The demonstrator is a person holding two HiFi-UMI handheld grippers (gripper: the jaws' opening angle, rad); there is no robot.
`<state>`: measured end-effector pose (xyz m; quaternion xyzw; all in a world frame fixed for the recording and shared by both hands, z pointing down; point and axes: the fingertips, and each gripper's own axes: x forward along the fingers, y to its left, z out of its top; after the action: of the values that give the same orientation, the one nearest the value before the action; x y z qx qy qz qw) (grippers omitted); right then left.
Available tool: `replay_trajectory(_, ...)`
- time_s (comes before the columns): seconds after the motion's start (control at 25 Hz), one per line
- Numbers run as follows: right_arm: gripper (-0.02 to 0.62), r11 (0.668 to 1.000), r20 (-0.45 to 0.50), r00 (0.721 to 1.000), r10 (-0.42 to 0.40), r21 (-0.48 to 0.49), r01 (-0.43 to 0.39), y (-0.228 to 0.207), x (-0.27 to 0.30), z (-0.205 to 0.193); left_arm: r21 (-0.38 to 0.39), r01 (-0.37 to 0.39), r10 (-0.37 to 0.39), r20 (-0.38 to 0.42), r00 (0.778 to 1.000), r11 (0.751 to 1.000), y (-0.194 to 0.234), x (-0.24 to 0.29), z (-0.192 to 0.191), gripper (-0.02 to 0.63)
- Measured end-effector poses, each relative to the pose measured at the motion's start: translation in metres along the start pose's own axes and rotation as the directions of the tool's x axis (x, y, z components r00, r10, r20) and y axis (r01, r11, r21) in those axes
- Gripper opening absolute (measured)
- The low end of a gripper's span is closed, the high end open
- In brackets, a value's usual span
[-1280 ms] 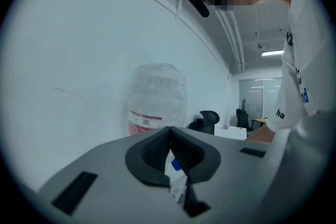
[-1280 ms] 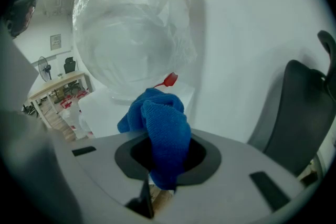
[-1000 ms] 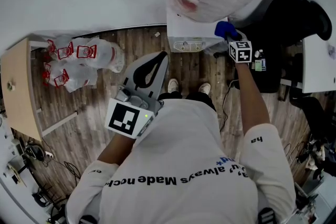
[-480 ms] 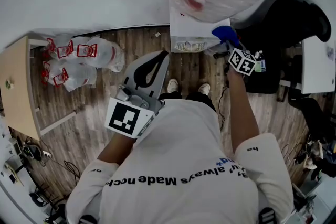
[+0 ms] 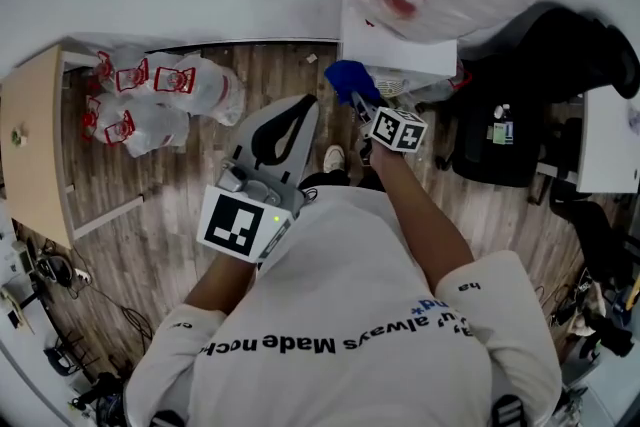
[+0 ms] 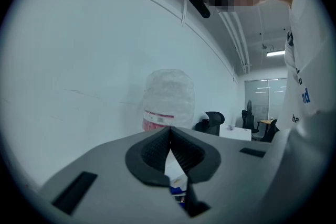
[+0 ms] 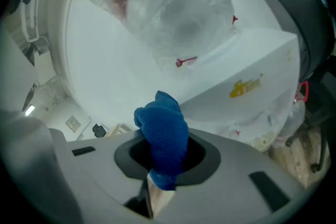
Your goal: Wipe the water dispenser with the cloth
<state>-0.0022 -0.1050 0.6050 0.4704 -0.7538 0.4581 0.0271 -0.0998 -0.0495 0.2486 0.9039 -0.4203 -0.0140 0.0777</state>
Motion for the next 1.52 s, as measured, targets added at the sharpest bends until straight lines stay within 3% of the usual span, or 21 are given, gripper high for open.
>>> replay_trajectory(0.2,0.077,0.997,-0.043,0.998,-0.04,0.06,0.042,-0.003,0.033,-0.007,0.001,-0.028,0.028,0.001,1.0,1.0,0.008,-0.01,0.002,0.018)
replay_trajectory(0.44,0.074,0.977,-0.002,0.994,-0.105,0.188,0.103,-0.033,0.045,0.014,0.003,-0.046,0.046,0.002,0.999,0.999,0.015,-0.016,0.004,0.02)
replay_trajectory(1.52,0.074,0.958,0.065,0.984,-0.164,0.25,0.143,-0.085,-0.004,0.044,0.015,0.051,-0.051,-0.011,0.999,0.999,-0.027,0.026,0.001,0.018)
